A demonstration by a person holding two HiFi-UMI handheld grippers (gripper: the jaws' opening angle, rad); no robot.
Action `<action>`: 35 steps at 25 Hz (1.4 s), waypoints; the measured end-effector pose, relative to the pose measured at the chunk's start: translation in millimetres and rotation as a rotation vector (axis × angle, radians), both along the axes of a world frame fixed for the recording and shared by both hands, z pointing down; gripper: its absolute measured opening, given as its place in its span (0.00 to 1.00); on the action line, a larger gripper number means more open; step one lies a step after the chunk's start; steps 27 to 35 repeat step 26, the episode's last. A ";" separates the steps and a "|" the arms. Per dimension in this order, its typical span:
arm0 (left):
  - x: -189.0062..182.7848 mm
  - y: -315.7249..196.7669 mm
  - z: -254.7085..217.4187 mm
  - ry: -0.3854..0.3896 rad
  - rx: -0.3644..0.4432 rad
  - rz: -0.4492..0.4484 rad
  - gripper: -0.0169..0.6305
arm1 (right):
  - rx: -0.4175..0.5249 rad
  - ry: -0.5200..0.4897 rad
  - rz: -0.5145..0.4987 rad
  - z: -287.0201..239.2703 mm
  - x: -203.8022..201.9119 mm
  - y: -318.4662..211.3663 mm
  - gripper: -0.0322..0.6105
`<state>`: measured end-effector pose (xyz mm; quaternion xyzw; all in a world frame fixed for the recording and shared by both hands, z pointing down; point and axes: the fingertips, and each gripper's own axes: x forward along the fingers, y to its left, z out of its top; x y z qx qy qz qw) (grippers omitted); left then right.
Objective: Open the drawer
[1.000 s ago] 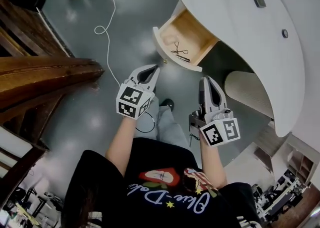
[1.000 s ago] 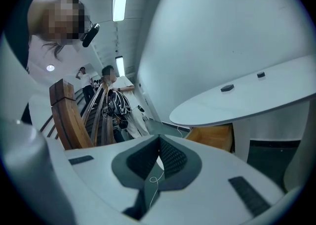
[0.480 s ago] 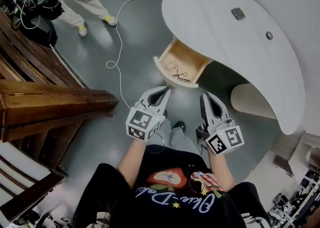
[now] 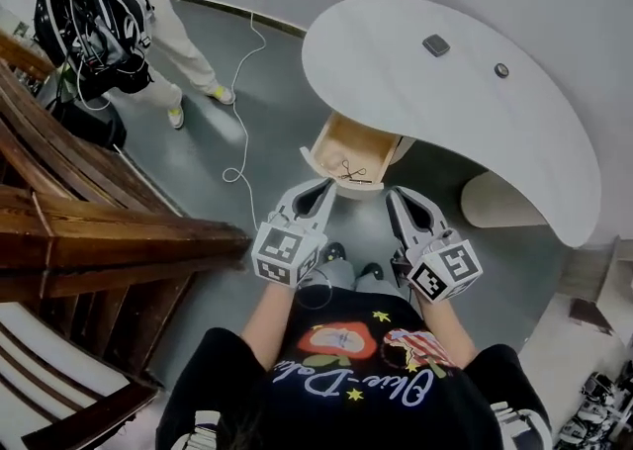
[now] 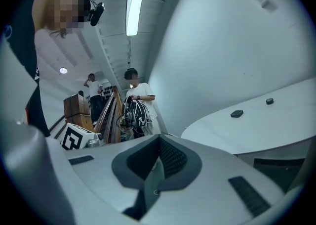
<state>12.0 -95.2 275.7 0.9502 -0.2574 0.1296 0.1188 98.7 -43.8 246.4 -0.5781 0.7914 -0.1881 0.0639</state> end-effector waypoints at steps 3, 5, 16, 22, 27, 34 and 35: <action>2.4 3.8 -14.7 0.010 0.021 0.019 0.04 | 0.004 0.021 -0.004 -9.1 -1.7 5.3 0.05; 6.0 2.8 -20.6 0.016 0.032 0.025 0.04 | 0.013 0.033 -0.004 -14.1 2.3 4.4 0.05; 26.7 -9.1 -26.8 0.025 0.017 0.048 0.04 | -0.013 0.050 0.021 -20.6 24.7 -3.5 0.05; 30.2 -15.7 -29.5 0.026 0.029 0.064 0.04 | -0.012 0.054 0.029 -20.1 26.6 -10.5 0.05; 21.5 -19.1 -34.5 0.024 0.030 0.076 0.04 | -0.016 0.051 0.038 -25.0 16.0 -14.4 0.05; 21.5 -19.1 -34.5 0.024 0.030 0.076 0.04 | -0.016 0.051 0.038 -25.0 16.0 -14.4 0.05; 21.5 -19.1 -34.5 0.024 0.030 0.076 0.04 | -0.016 0.051 0.038 -25.0 16.0 -14.4 0.05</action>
